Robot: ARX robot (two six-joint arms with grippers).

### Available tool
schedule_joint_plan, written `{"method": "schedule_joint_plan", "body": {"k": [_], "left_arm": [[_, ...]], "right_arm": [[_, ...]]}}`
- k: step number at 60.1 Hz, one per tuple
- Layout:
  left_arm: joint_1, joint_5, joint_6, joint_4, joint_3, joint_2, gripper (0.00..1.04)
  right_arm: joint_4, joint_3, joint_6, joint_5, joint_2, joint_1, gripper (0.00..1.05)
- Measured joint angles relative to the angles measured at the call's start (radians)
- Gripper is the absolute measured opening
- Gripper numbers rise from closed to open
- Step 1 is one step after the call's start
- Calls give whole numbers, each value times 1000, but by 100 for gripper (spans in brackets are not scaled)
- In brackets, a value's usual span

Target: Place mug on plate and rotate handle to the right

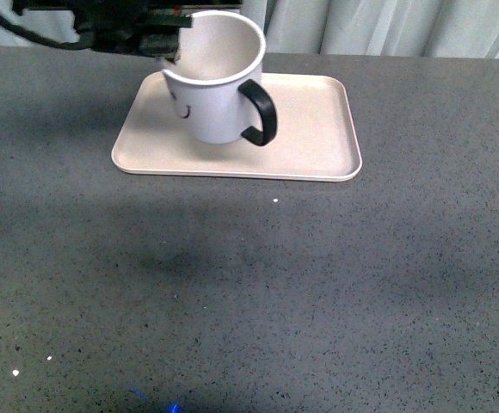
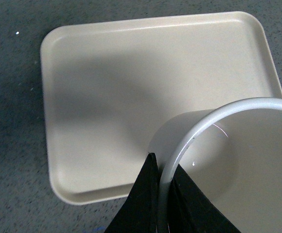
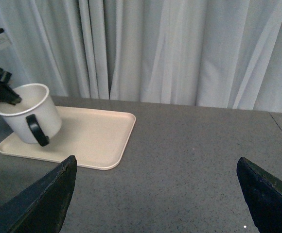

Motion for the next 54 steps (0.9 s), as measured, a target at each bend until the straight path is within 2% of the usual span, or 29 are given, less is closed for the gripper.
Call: {"method": "schedule_joint_plan", "body": {"k": [21, 54], "left_arm": [[-21, -14, 32, -105, 229, 205, 2], [-16, -2, 49, -161, 314, 301, 2]], "right_arm": [[0, 0, 0, 0, 0, 0, 96], [0, 0, 0, 0, 0, 0, 95]]}}
